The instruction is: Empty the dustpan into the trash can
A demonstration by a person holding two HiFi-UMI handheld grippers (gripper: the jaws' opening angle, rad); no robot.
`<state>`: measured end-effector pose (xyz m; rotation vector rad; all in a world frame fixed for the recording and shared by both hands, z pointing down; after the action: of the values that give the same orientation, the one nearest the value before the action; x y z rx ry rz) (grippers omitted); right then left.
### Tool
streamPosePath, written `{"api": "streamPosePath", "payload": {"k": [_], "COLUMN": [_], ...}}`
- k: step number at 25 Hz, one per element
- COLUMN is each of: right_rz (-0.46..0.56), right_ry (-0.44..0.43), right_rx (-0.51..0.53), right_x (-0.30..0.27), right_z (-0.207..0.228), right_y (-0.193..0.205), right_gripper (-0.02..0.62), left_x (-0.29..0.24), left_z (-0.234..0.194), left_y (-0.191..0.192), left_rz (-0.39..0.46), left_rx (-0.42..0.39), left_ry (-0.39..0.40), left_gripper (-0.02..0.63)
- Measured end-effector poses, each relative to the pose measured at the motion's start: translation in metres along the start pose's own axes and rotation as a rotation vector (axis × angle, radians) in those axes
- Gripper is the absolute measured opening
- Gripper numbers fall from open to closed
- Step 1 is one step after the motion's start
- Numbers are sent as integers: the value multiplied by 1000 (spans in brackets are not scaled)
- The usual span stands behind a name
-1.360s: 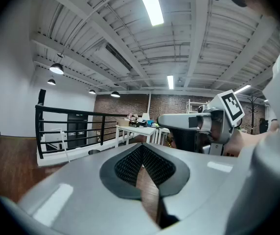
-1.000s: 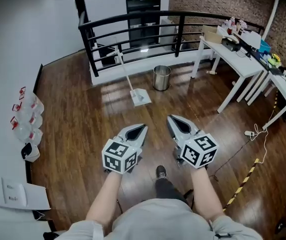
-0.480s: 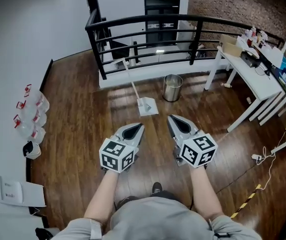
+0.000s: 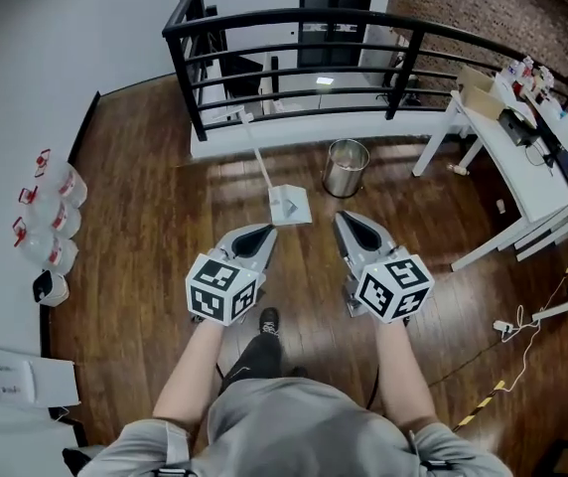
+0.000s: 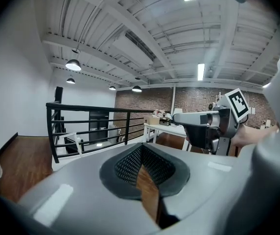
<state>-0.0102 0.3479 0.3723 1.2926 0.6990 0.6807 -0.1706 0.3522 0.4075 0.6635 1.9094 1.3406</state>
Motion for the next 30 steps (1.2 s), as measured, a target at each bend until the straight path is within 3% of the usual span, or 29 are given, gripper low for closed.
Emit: {"api": "streamPosePath", "payload": {"k": [10, 16, 23, 30], "right_rz": [-60, -62, -37, -21], "right_ry": [103, 142, 98, -37], "right_rx": [5, -10, 9, 17], "right_x": [-118, -164, -215, -277], "right_z": [71, 123, 207, 275], "right_y": [-12, -17, -29, -41], "right_gripper": [0, 0, 0, 0], "left_x": [-116, -176, -256, -327], "left_z": [-103, -152, -186, -213], "left_y": [-30, -43, -68, -91], "left_rz": [-7, -37, -16, -6], "left_rx": [5, 23, -12, -57], "left_ry": [85, 75, -1, -108], "left_gripper": [5, 5, 5, 5]}}
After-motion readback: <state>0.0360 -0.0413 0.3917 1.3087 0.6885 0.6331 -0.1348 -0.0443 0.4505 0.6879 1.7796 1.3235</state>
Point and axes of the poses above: the fingertips, and each gripper's own axes: x backward along the fingers, z to its right, y out of its underside, the point moved 4 cm from there along x, backward along the fingers, and after that the axes turned 5 degrees about x, right-handed, at the moved point
